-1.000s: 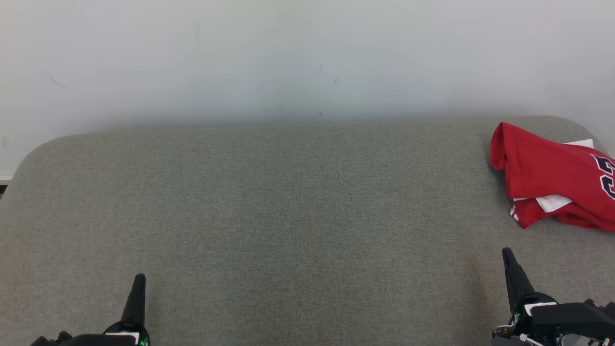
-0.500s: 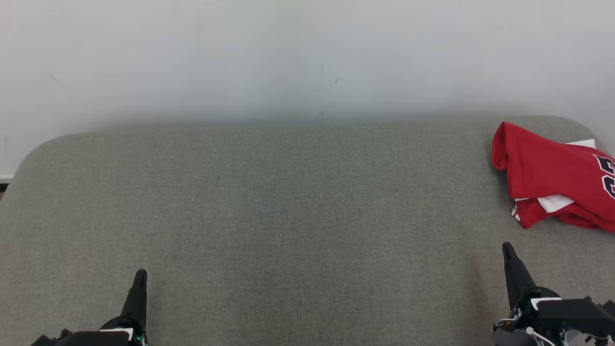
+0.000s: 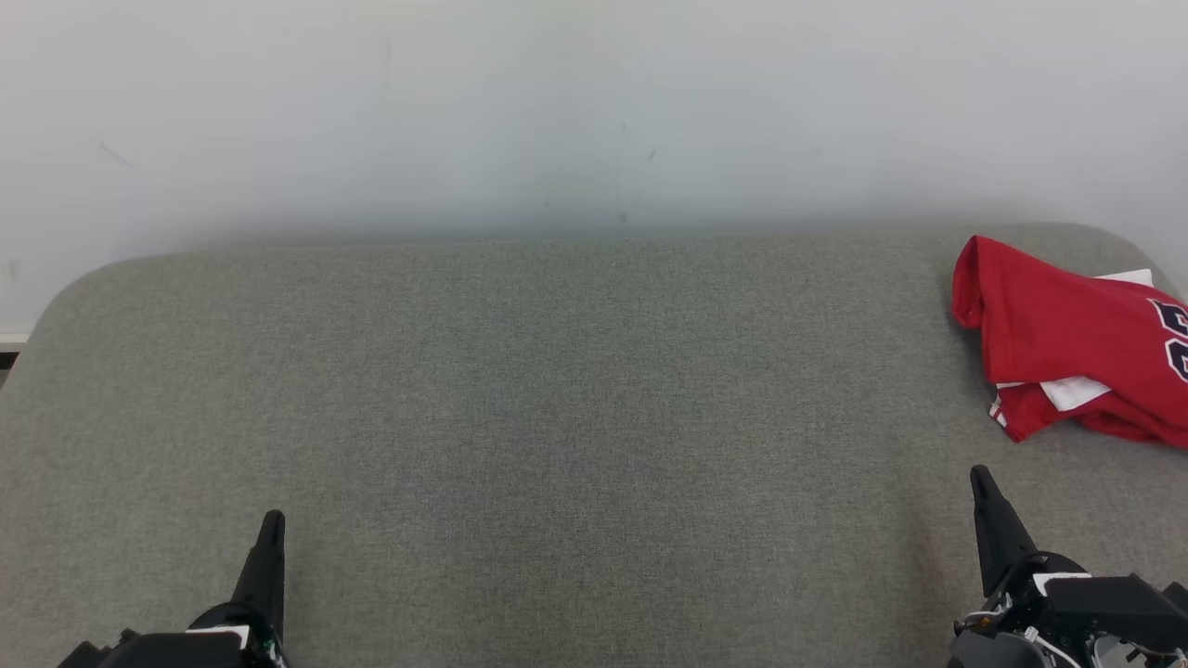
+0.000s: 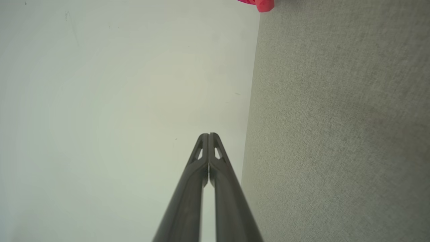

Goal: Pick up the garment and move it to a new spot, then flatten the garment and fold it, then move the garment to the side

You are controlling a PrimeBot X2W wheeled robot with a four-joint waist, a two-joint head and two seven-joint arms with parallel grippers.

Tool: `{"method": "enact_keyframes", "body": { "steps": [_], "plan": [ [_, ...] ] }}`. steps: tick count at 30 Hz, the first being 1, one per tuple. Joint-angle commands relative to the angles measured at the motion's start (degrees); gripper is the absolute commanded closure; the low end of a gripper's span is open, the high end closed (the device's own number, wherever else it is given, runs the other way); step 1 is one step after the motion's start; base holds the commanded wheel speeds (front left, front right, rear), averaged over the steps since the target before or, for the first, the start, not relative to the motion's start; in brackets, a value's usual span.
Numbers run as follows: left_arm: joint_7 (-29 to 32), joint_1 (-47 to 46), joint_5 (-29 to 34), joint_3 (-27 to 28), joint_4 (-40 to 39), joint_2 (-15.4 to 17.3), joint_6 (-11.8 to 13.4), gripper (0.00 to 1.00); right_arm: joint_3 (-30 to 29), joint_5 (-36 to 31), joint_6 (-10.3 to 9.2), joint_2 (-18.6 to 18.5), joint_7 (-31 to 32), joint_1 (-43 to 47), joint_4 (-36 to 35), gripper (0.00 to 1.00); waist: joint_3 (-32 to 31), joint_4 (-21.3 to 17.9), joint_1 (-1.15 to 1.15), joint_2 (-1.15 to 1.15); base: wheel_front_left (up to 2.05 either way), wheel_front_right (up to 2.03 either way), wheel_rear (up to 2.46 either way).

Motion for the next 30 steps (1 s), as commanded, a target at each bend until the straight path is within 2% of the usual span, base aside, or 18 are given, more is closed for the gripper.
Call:
{"method": "enact_keyframes", "body": {
  "steps": [1, 30],
  "plan": [
    [0.0, -0.7, -0.3, 0.2, 0.0, 0.3, -0.2, 1.00, -0.1, 0.0, -0.12, 0.1, 0.2, -0.5, 0.1, 1.00, 0.0, 0.0, 0.00, 0.00, 0.00, 0.00, 0.00],
    [0.0, -0.6, -0.3, 0.2, 0.0, 0.3, -0.2, 1.00, -0.1, 0.1, -0.12, 0.1, 0.2, -0.5, 0.1, 1.00, 0.0, 0.0, 0.00, 0.00, 0.00, 0.00, 0.00]
  ]
}}
